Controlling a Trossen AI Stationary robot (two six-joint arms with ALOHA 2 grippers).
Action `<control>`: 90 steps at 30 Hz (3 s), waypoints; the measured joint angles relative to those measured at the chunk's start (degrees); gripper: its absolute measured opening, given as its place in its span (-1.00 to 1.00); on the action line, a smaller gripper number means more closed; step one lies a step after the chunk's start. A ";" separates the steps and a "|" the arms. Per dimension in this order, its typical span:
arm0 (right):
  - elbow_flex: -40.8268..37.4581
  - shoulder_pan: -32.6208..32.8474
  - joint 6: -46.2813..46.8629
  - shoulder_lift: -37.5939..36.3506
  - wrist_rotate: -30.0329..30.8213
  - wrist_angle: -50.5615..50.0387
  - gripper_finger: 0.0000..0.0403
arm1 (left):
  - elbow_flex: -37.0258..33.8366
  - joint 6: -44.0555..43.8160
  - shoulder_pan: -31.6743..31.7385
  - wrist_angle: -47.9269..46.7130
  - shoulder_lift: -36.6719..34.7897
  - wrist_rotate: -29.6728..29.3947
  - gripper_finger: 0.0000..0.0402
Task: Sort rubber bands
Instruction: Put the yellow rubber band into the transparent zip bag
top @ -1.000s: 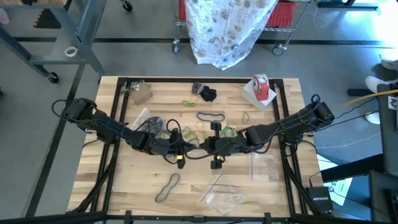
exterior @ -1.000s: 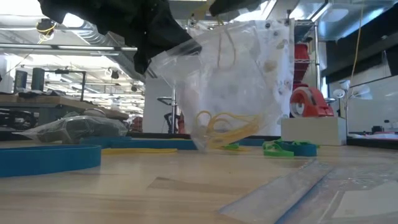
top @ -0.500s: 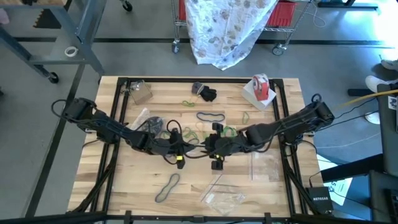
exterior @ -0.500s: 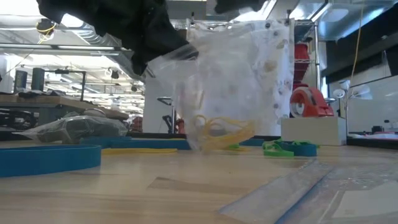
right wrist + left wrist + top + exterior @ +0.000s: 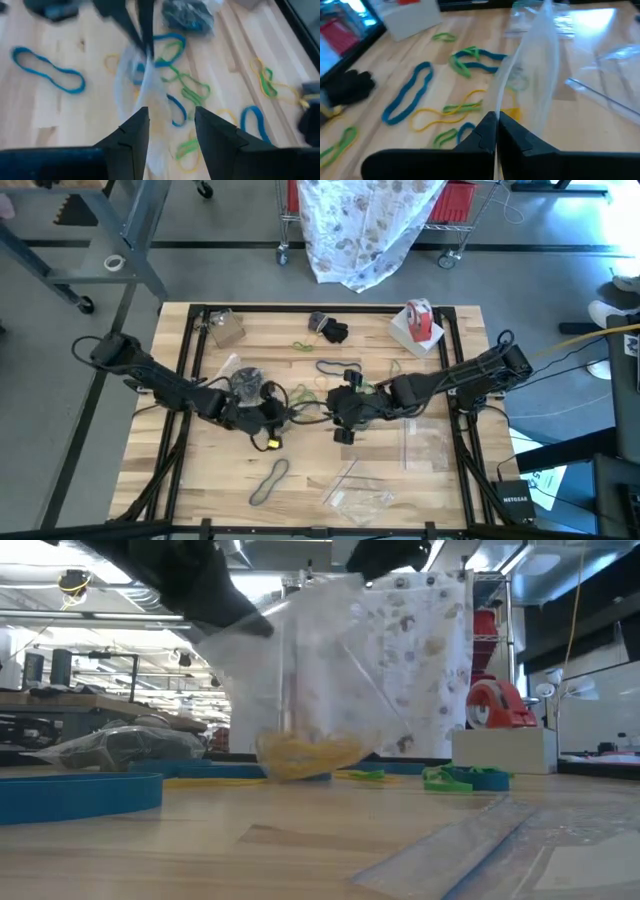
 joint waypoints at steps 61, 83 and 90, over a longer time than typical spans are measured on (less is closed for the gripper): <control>-8.91 -0.16 9.04 1.82 3.88 -2.70 -1.00 | 0.44 -16.30 -5.44 -23.22 -14.62 -9.95 -1.00; 9.43 2.85 -17.80 0.65 8.35 13.17 -1.00 | 0.42 -17.88 -4.65 -7.72 -2.72 -5.45 -1.00; 9.43 0.01 -17.96 1.31 7.65 12.61 -1.00 | 0.42 -21.55 -3.33 -7.28 -2.71 -5.42 -1.00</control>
